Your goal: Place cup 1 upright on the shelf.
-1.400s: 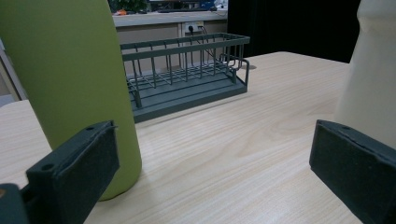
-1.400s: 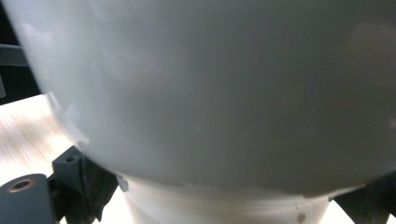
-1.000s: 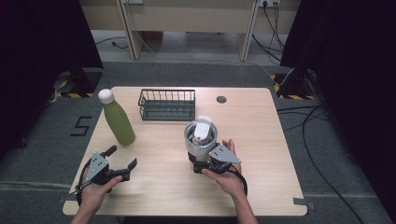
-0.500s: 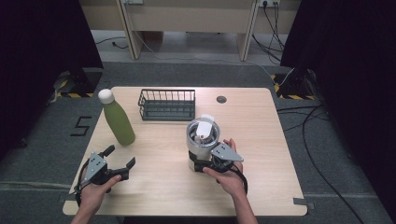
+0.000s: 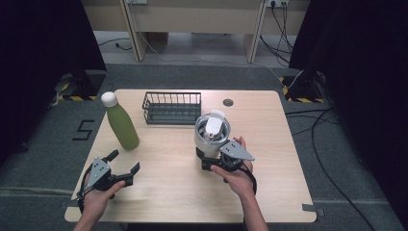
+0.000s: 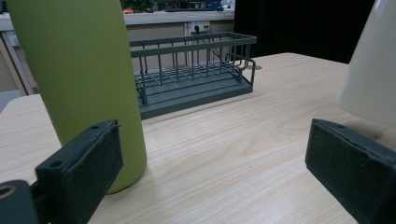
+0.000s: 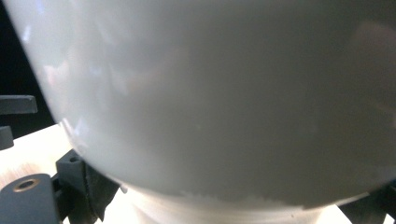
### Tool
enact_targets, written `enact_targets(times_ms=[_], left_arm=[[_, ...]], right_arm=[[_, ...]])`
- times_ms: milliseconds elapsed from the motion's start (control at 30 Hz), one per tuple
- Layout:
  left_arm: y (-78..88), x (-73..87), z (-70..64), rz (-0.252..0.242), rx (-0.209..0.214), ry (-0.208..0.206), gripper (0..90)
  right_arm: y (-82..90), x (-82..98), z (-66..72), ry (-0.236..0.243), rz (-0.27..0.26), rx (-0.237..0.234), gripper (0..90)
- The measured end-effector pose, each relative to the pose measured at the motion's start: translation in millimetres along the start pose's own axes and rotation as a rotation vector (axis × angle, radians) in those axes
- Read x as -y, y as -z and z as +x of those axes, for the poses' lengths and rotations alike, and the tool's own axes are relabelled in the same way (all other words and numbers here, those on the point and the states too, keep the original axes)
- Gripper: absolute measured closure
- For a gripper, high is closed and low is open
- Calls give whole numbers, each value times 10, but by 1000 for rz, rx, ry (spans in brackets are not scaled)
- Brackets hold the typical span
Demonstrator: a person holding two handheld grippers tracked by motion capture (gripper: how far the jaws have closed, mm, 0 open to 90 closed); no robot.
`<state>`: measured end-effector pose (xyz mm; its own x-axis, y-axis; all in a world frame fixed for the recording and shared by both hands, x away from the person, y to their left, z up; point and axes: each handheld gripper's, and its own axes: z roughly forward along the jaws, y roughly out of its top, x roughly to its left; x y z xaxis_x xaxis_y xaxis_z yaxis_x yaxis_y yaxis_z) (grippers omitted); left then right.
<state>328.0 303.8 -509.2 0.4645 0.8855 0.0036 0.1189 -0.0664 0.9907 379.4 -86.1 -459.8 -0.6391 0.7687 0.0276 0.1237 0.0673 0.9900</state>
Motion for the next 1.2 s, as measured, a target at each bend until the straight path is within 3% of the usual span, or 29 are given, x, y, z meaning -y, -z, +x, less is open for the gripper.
enact_targets(times_ms=[1200], left_arm=[[-2,4,3,-4,-2,8,36]], right_arm=[[-265,-403,-185,-26,-49,55,104]])
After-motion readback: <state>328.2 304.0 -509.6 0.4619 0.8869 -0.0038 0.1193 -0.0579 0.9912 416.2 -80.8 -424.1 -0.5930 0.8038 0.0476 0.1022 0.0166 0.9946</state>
